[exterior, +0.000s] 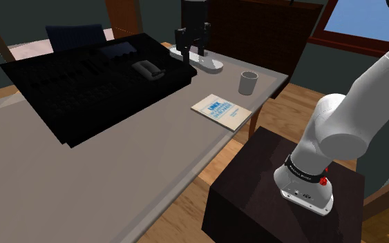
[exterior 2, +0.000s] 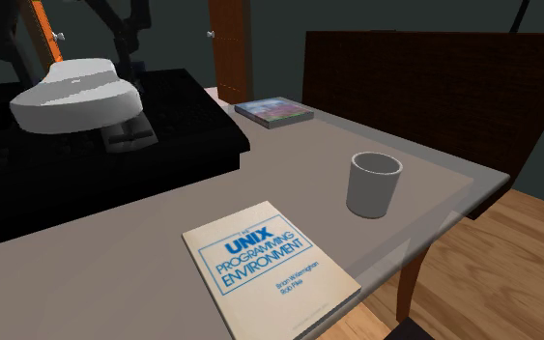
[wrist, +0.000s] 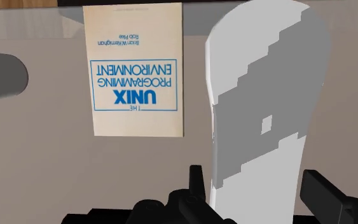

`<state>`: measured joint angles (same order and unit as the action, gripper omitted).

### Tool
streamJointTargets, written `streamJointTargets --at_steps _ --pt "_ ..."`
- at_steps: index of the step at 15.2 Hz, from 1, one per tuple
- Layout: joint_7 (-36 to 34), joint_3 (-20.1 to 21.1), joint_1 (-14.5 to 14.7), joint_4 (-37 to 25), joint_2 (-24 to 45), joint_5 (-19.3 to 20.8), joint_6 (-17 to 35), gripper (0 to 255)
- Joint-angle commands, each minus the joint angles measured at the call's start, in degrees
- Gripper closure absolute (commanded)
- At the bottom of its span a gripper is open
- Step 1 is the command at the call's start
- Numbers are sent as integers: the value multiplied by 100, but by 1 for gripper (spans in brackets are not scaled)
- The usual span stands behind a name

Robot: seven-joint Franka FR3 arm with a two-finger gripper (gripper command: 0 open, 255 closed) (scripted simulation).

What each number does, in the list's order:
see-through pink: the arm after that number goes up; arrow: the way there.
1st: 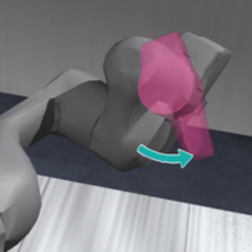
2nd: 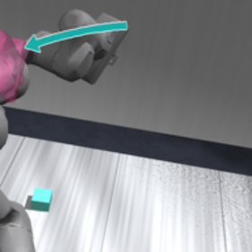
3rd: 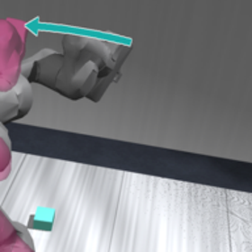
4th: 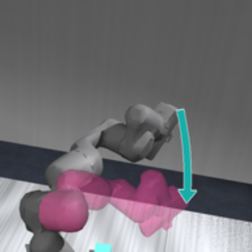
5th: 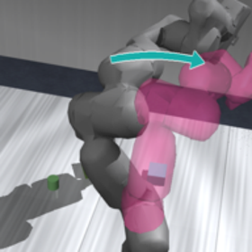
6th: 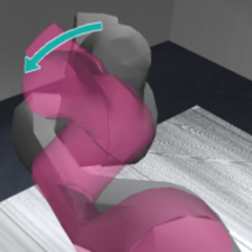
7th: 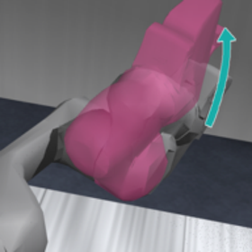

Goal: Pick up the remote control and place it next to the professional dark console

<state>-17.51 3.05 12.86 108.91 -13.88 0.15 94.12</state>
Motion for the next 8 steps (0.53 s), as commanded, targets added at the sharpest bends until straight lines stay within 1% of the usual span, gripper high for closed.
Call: streamJointTargets --at_steps 1,6,8 --pt "-272 167 108 70 -93 -51 -23 255" --pt "-957 608 381 131 -179 -188 -43 255" --pt "-1042 665 416 216 -190 -207 31 255"
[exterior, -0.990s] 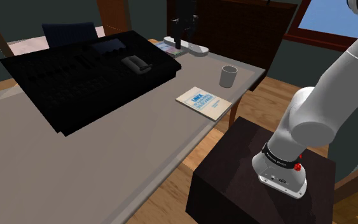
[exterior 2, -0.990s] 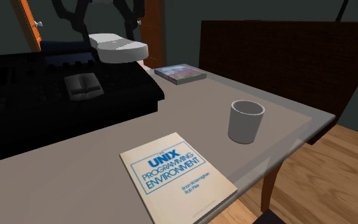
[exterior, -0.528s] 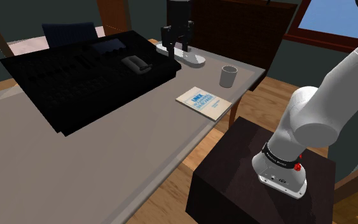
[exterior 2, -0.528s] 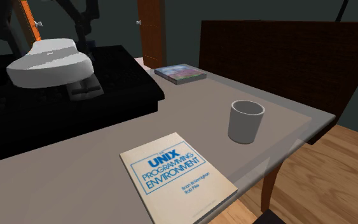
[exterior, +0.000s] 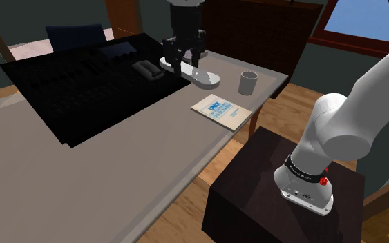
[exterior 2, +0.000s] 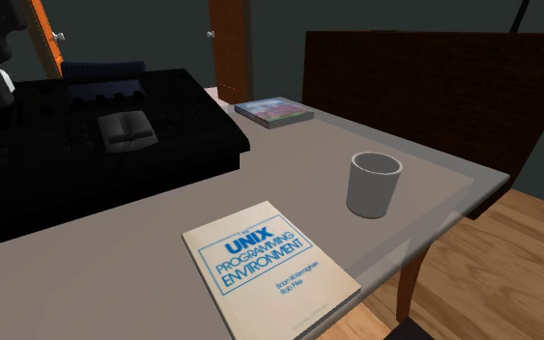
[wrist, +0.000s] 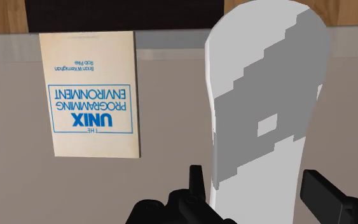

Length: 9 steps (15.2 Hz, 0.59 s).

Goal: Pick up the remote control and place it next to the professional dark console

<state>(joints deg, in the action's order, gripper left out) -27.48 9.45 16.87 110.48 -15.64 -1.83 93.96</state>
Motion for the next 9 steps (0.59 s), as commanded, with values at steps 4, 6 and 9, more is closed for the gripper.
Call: streamJointTargets --at_steps 4,6,9 --pt "-42 30 20 400 -47 -18 356 255" --pt "-41 34 22 563 -56 -21 510 255" --pt "-42 40 26 798 -60 -25 741 255"
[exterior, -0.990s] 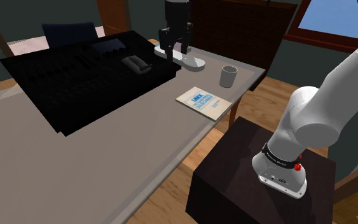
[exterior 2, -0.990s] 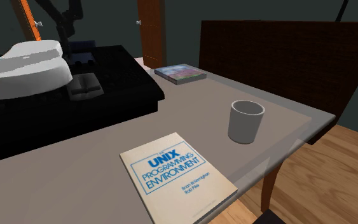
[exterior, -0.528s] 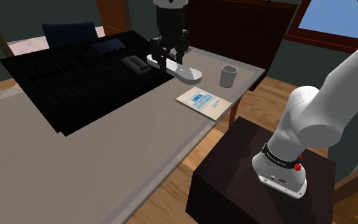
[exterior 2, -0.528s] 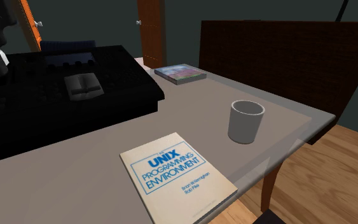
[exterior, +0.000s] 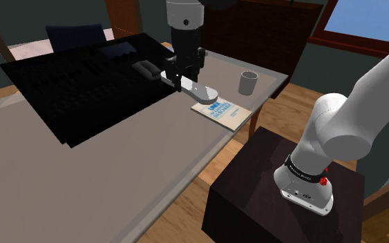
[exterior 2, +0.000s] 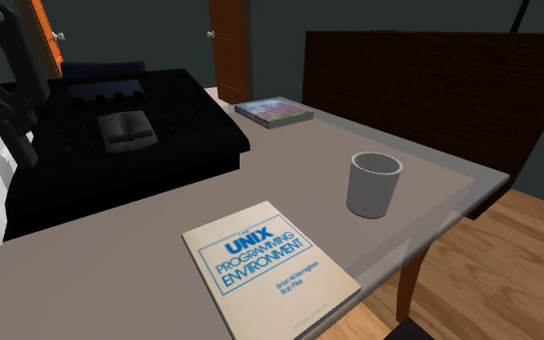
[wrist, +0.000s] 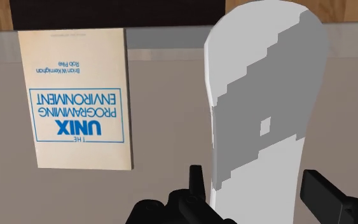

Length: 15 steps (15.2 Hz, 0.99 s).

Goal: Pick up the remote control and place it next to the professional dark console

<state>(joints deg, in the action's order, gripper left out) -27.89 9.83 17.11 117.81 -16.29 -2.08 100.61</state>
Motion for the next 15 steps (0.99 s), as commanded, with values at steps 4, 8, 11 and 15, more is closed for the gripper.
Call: streamJointTargets --at_steps 4,8,11,15 --pt "-3 12 5 361 17 -4 383 255" --pt "-8 23 9 638 50 -5 693 255" --pt "-13 32 12 834 88 -3 927 255" --pt "-22 45 14 1079 157 1 1241 255"
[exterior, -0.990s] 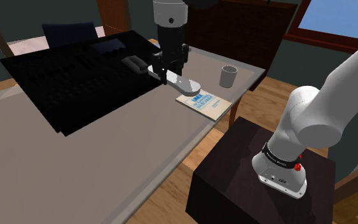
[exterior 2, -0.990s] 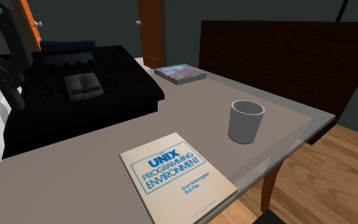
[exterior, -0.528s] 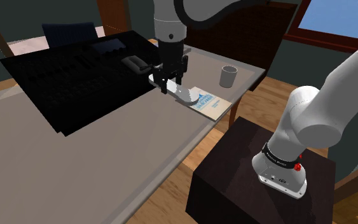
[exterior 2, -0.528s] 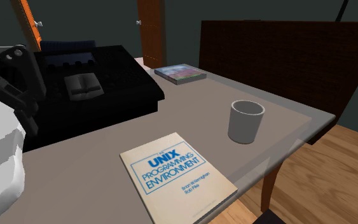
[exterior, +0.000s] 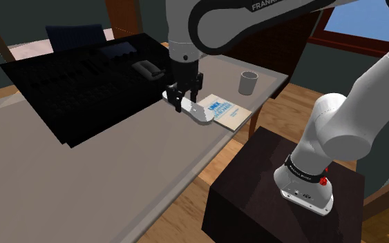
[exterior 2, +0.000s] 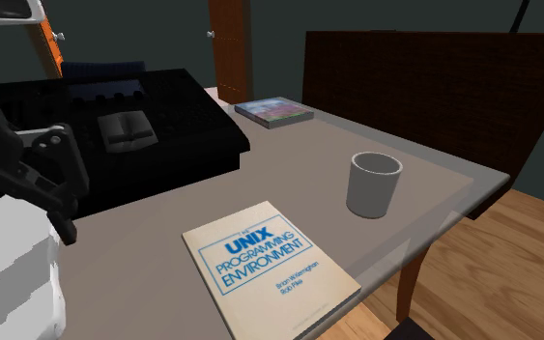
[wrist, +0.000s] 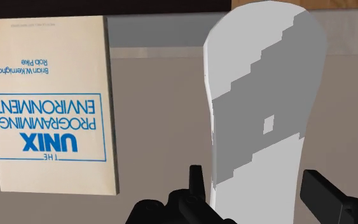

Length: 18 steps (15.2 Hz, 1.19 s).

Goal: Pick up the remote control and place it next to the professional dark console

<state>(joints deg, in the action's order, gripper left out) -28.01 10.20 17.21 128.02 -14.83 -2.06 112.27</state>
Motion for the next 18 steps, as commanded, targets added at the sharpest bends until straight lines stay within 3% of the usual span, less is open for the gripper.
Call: streamJointTargets --at_steps 1,18 --pt "-13 11 5 117 32 0 154 255" --pt "-96 73 0 932 592 79 1523 255"
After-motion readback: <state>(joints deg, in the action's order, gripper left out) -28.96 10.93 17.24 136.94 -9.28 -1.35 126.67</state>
